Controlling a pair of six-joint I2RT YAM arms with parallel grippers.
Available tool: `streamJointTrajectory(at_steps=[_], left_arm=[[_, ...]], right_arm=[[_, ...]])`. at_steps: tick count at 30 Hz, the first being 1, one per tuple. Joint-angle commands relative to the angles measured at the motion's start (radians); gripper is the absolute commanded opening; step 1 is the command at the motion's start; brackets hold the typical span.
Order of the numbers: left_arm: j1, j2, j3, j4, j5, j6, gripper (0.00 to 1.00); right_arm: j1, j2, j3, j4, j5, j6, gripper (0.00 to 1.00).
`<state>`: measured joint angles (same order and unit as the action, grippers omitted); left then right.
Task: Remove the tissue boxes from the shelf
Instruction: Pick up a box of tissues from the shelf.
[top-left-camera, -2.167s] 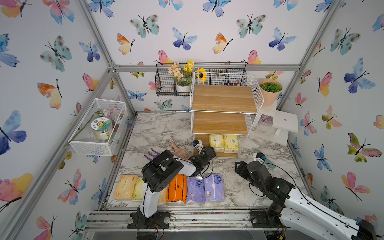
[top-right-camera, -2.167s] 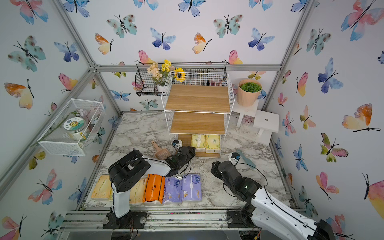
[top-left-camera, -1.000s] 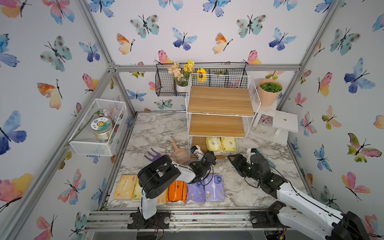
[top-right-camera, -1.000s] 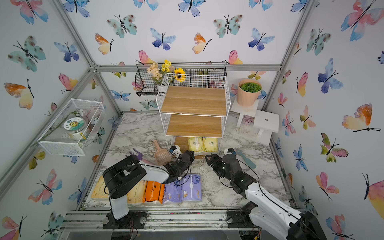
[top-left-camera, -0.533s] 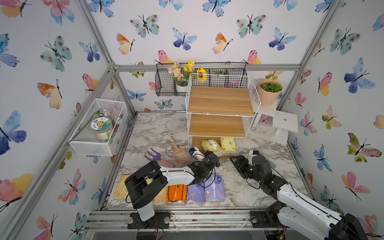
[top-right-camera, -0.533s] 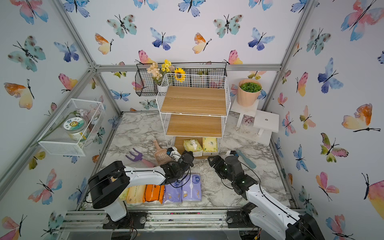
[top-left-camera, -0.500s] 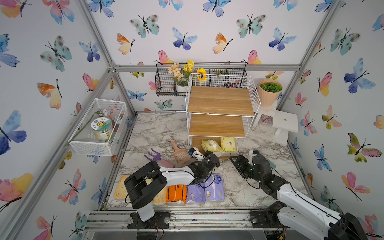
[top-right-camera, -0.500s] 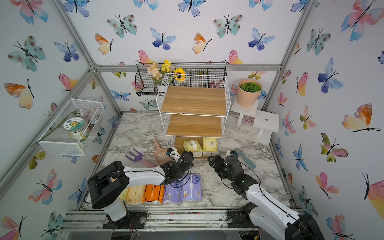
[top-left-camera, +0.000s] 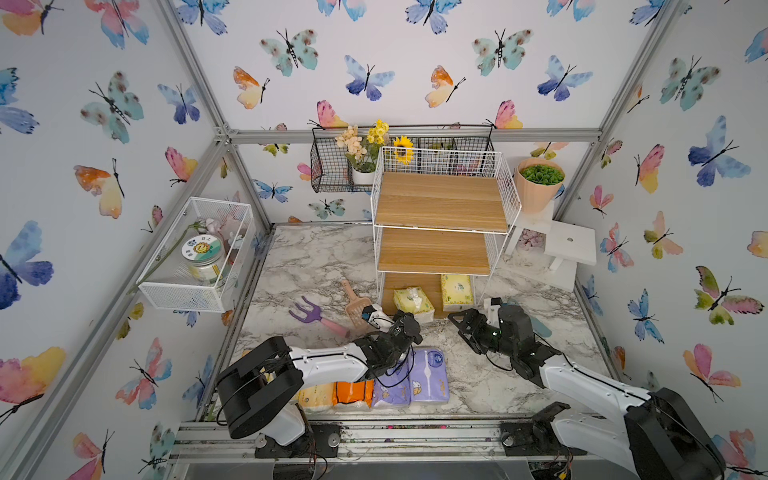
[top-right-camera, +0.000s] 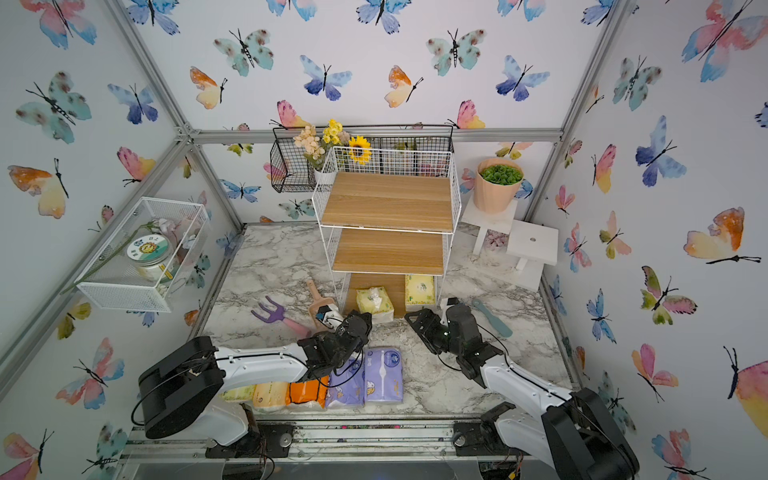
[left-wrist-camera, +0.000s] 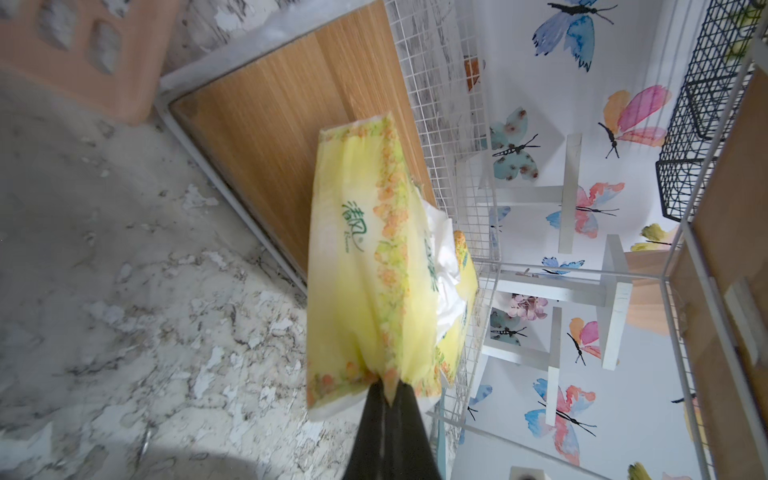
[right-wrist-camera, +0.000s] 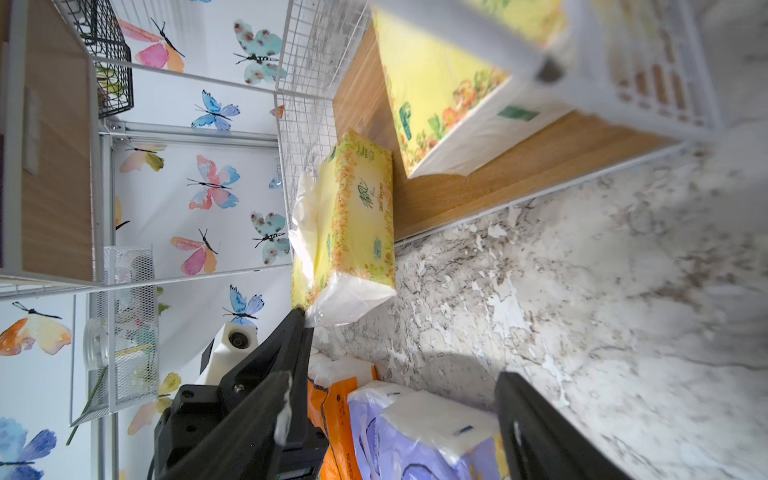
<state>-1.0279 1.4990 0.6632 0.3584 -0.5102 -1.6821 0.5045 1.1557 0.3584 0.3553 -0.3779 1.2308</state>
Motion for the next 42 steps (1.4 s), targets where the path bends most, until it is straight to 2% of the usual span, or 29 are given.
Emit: streamJointTrajectory(at_steps=[1,10,20,23,29,31,36,37,39,42], left_arm=[[0.002,-0.049,-0.022,0.073,0.084,0.001,0.00],[0.002,-0.076,-0.049,0.118,0.185,-0.032,0.00],[-0.007,-0.093,-0.059,0.106,0.229,-0.072,0.00],[-0.011,-0.095,-0.057,0.093,0.241,-0.086,0.00],[-0.017,-0.105,-0.039,0.018,0.252,-0.111,0.00],[-0.017,-0.113,-0.032,-0.010,0.249,-0.113,0.08],[-0.018,-0.155,-0.020,-0.076,0.221,-0.097,0.56],[-0.017,-0.166,-0.017,-0.093,0.214,-0.096,0.62],[-0.017,-0.197,-0.014,-0.124,0.189,-0.073,0.72],[-0.017,-0.250,0.004,-0.198,0.134,-0.028,0.81]], right_arm=[[-0.004,0.050,-0.011,0.152,-0.094,0.011,0.83],[-0.004,0.199,-0.046,0.419,-0.176,0.103,0.83],[-0.004,0.308,-0.034,0.516,-0.188,0.133,0.81],[-0.004,0.346,-0.023,0.550,-0.185,0.145,0.75],[-0.004,0.392,-0.004,0.591,-0.200,0.154,0.51],[-0.004,0.394,-0.005,0.597,-0.200,0.155,0.44],[-0.004,0.382,-0.012,0.602,-0.202,0.152,0.31],[-0.004,0.377,-0.014,0.602,-0.202,0.151,0.29],[-0.004,0.360,-0.023,0.599,-0.200,0.149,0.26],[-0.006,0.317,-0.039,0.568,-0.202,0.129,0.24]])
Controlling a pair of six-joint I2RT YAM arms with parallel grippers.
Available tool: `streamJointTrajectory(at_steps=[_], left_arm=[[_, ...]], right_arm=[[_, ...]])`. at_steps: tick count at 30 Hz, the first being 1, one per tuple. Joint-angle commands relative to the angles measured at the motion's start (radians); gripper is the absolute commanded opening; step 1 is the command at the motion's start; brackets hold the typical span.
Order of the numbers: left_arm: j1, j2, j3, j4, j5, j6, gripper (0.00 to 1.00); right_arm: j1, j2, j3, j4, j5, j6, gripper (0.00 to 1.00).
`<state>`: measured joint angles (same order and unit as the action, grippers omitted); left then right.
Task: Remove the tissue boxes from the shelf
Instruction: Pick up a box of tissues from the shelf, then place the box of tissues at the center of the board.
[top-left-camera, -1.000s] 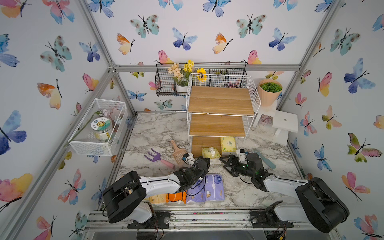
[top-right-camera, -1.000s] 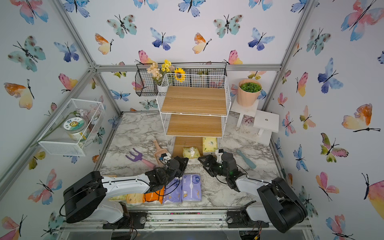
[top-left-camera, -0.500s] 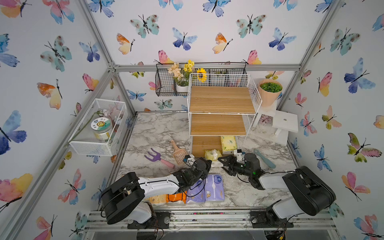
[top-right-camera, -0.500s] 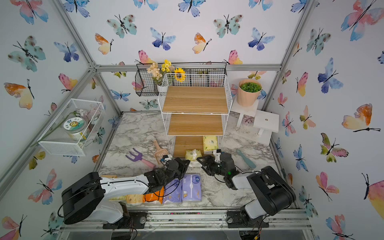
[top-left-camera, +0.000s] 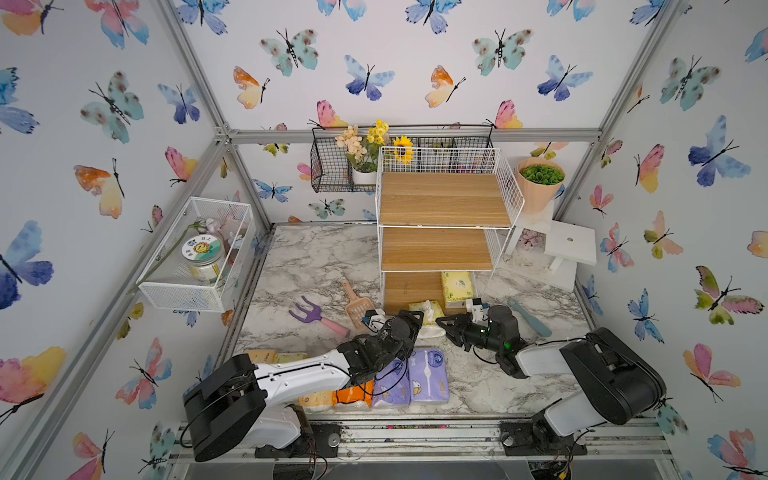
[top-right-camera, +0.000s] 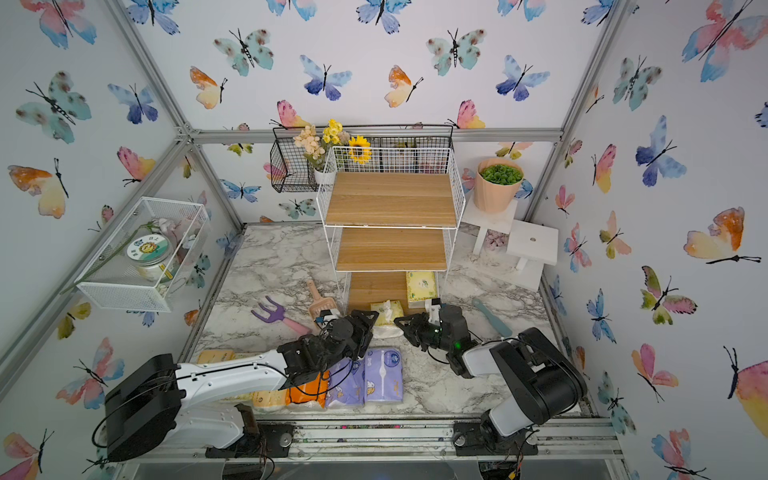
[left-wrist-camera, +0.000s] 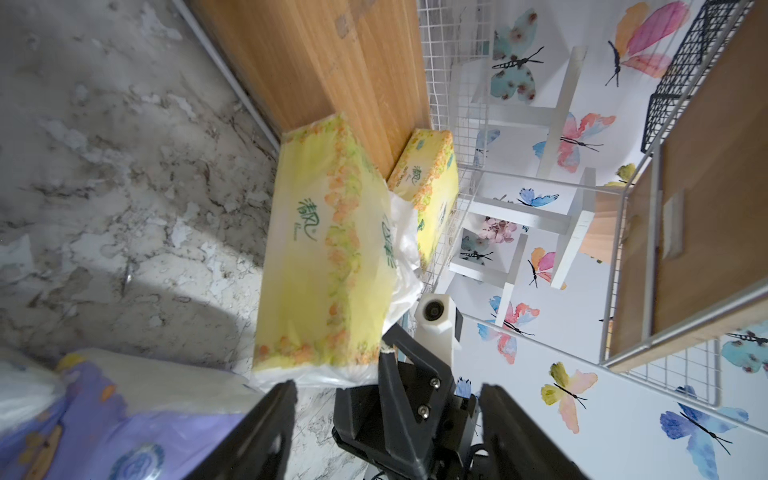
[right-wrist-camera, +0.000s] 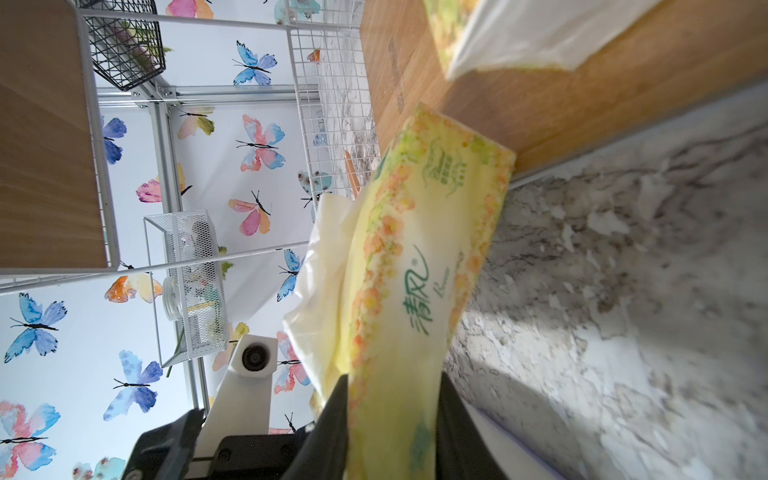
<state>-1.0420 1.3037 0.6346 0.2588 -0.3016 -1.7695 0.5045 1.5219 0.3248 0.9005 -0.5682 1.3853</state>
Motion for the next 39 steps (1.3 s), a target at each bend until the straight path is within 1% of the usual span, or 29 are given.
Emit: streamJointTrajectory(at_steps=[1,4,7,9,12,13,16,19,23,24,26,29,32,36,39], left_arm=[[-0.002,-0.073,0.037,-0.120,-0.095,0.070,0.87],[-0.003,-0.130,0.048,-0.182,-0.159,0.118,0.88],[0.000,-0.166,0.052,-0.234,-0.211,0.178,0.89],[0.011,-0.185,0.053,-0.263,-0.222,0.217,0.88],[0.044,-0.208,0.041,-0.267,-0.193,0.260,0.89],[0.050,-0.214,0.036,-0.266,-0.188,0.271,0.89],[0.063,-0.234,0.024,-0.260,-0.188,0.308,0.88],[0.068,-0.241,0.019,-0.260,-0.186,0.331,0.88],[0.071,-0.235,0.008,-0.253,-0.174,0.334,0.88],[0.074,-0.233,0.006,-0.247,-0.170,0.334,0.88],[0.074,-0.226,0.005,-0.239,-0.166,0.334,0.88],[0.078,-0.214,0.008,-0.230,-0.163,0.336,0.88],[0.080,-0.204,0.011,-0.224,-0.163,0.335,0.87],[0.080,-0.196,0.011,-0.219,-0.165,0.332,0.87],[0.083,-0.189,0.012,-0.217,-0.164,0.321,0.87]], right_arm=[[-0.007,-0.068,-0.012,0.007,-0.013,-0.036,0.24],[-0.015,-0.150,-0.044,-0.047,-0.011,-0.071,0.24],[-0.029,-0.263,-0.064,-0.163,-0.002,-0.123,0.23],[-0.033,-0.354,-0.055,-0.323,0.011,-0.193,0.23],[-0.035,-0.491,-0.021,-0.610,0.036,-0.317,0.23],[-0.036,-0.531,-0.019,-0.681,0.043,-0.342,0.23],[-0.037,-0.661,-0.018,-0.873,0.069,-0.394,0.23],[-0.037,-0.789,0.008,-1.093,0.126,-0.447,0.23],[-0.037,-0.956,0.080,-1.365,0.261,-0.489,0.22],[-0.037,-0.985,0.105,-1.433,0.290,-0.500,0.22],[-0.037,-1.013,0.138,-1.537,0.311,-0.521,0.22],[-0.037,-1.018,0.144,-1.639,0.281,-0.554,0.22],[-0.037,-1.018,0.130,-1.664,0.232,-0.582,0.23],[-0.037,-0.997,0.093,-1.610,0.154,-0.598,0.25],[-0.037,-0.967,0.043,-1.536,0.100,-0.587,0.29]])
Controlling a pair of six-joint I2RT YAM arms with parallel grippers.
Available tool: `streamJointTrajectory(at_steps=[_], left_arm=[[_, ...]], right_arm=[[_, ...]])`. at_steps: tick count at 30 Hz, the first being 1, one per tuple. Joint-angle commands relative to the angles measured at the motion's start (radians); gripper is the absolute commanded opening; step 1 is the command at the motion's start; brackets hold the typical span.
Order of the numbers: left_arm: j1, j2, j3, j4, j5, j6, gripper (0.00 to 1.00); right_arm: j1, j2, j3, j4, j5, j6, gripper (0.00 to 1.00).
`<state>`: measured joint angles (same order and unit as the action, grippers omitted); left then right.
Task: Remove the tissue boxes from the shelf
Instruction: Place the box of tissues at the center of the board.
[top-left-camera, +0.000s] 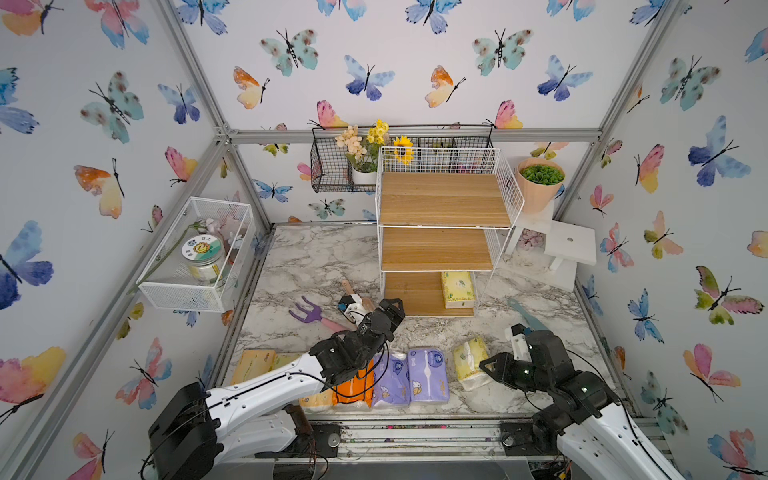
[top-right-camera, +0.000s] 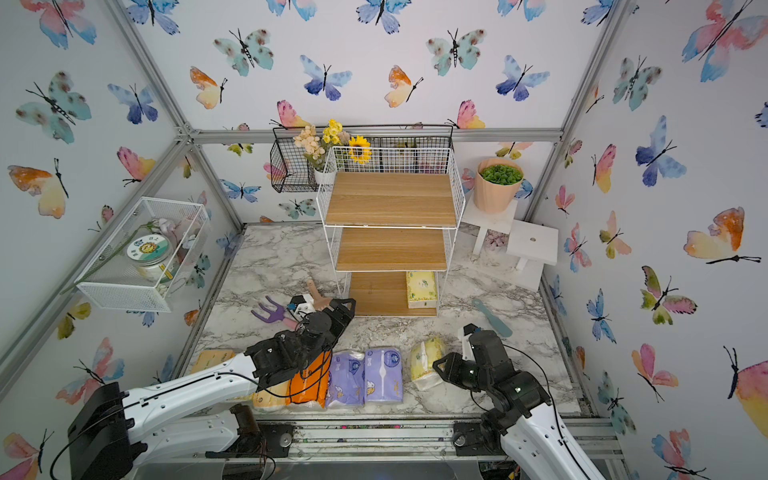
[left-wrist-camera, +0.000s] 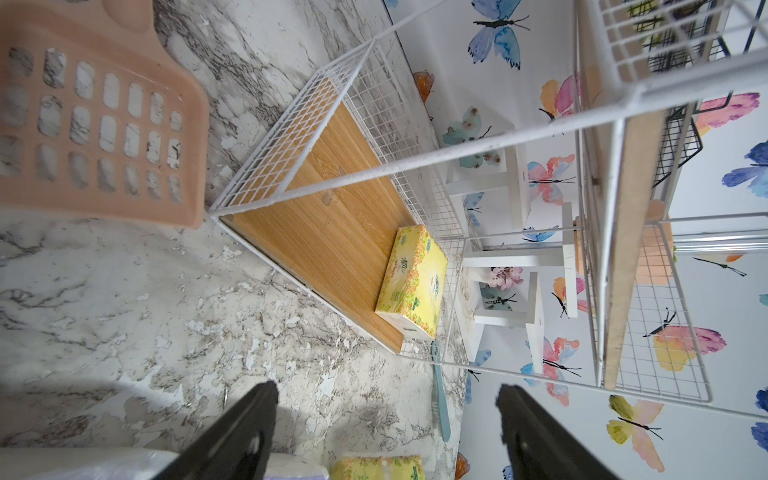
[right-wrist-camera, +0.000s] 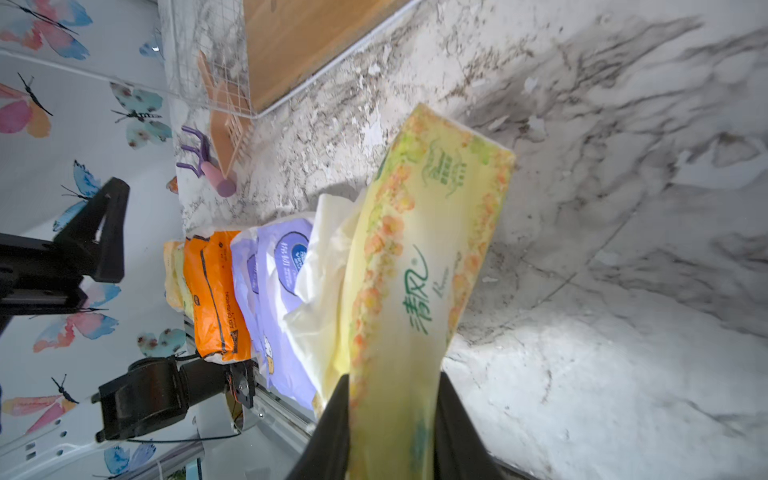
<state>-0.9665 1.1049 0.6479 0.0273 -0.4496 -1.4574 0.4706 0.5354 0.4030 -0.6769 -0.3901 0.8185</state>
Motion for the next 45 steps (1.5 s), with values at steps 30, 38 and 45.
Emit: streamJointTrajectory(at_steps=[30,38,45], left_arm=[[-0.006,0.315,0.156,0.114,0.198,0.147,0.83],[-0.012,0.438,0.203,0.177,0.181,0.189,0.79],[-0.013,0.527,0.269,0.172,0.180,0.193,0.79]], right_arm=[[-0.003,0.313,-0.110,0.433,0.009,0.084,0.64],[-0.003,0.348,-0.181,0.568,-0.164,0.123,0.62],[-0.003,0.280,-0.171,0.460,-0.069,0.173,0.70]])
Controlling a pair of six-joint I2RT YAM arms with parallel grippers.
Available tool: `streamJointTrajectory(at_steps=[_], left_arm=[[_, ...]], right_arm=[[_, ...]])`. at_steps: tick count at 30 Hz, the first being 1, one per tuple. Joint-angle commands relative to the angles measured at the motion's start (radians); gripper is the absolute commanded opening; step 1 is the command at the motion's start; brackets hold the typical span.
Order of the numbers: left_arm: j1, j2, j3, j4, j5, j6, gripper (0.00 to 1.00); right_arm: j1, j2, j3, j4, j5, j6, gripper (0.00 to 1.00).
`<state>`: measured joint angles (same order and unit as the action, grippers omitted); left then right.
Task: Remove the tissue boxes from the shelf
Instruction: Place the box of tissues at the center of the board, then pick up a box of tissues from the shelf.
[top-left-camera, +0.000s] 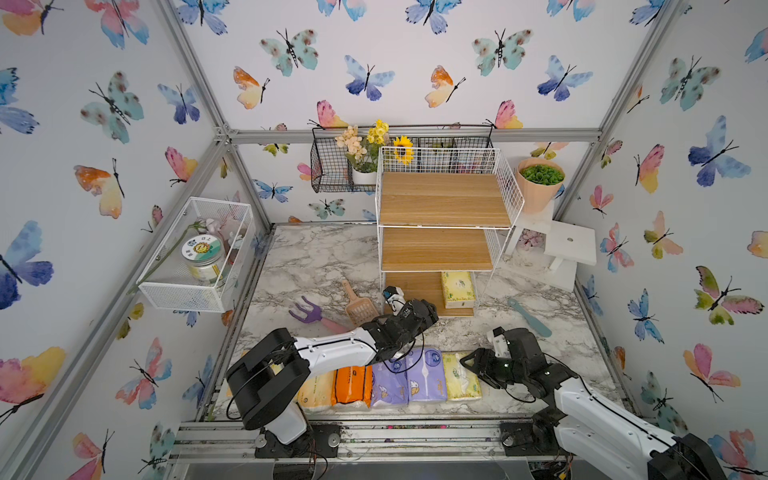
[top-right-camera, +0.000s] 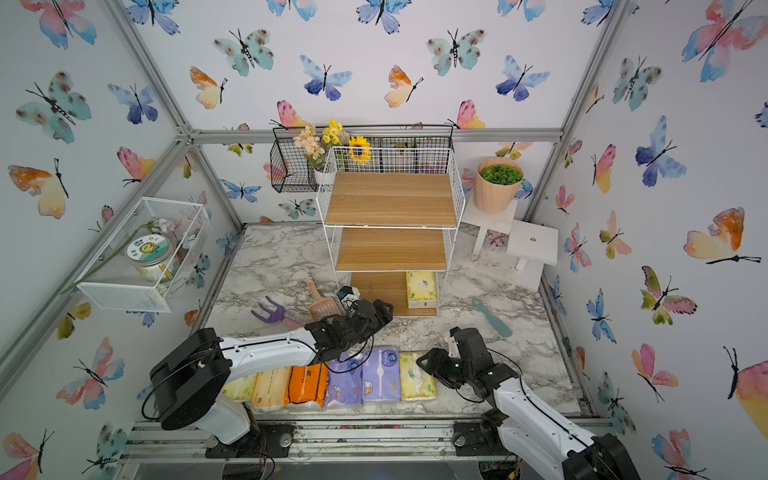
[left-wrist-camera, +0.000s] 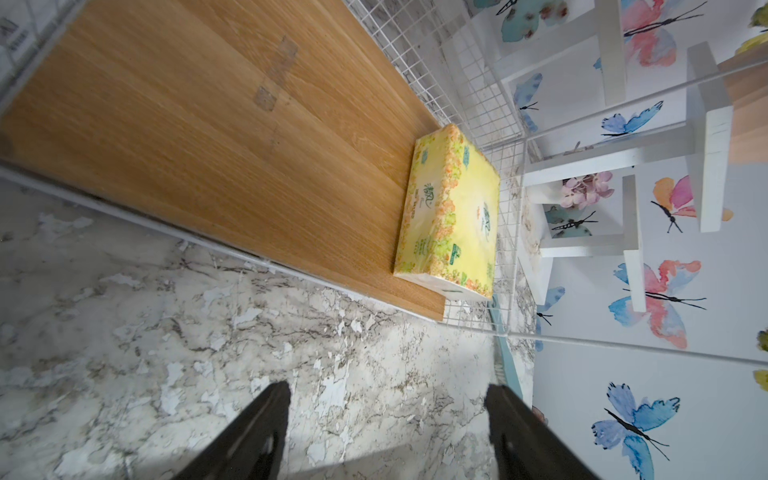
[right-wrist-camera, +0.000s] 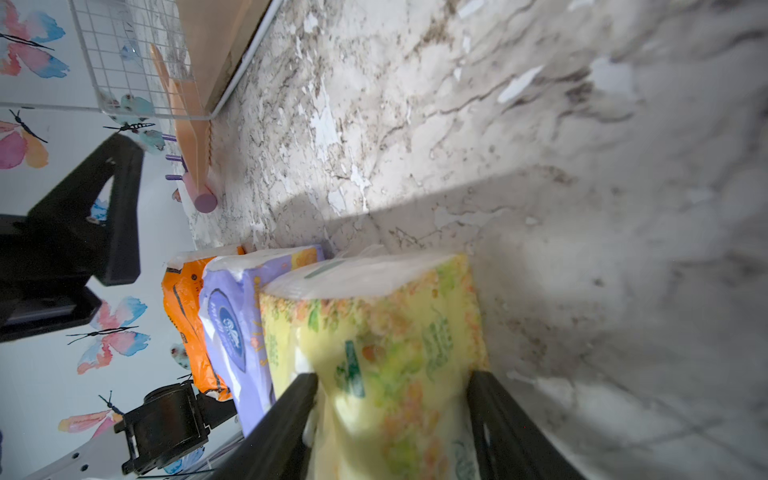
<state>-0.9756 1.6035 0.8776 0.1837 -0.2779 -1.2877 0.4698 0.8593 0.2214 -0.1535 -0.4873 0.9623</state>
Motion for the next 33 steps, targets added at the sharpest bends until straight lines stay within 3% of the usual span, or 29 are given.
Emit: streamJointTrajectory(at_steps=[1,7,11,24,33], left_arm=[[-0.004,0.040,0.051,0.017,0.010,0.023,0.80],[-0.003,0.124,0.107,0.045,0.033,0.039,0.78],[-0.003,0.193,0.154,0.067,0.039,0.043,0.68],[0.038,0.429,0.305,0.170,0.041,0.055,0.49],[0.070,0.493,0.351,0.177,0.064,0.037,0.35]], right_arm=[[-0.002,-0.077,0.029,-0.132,0.095,0.035,0.73],[-0.002,-0.314,0.129,-0.408,0.488,0.139,0.77],[-0.002,-0.421,0.167,-0.416,0.608,0.163,0.76],[-0.003,-0.369,0.228,-0.380,0.658,0.133,0.76],[-0.002,-0.362,0.238,-0.386,0.659,0.121,0.76]])
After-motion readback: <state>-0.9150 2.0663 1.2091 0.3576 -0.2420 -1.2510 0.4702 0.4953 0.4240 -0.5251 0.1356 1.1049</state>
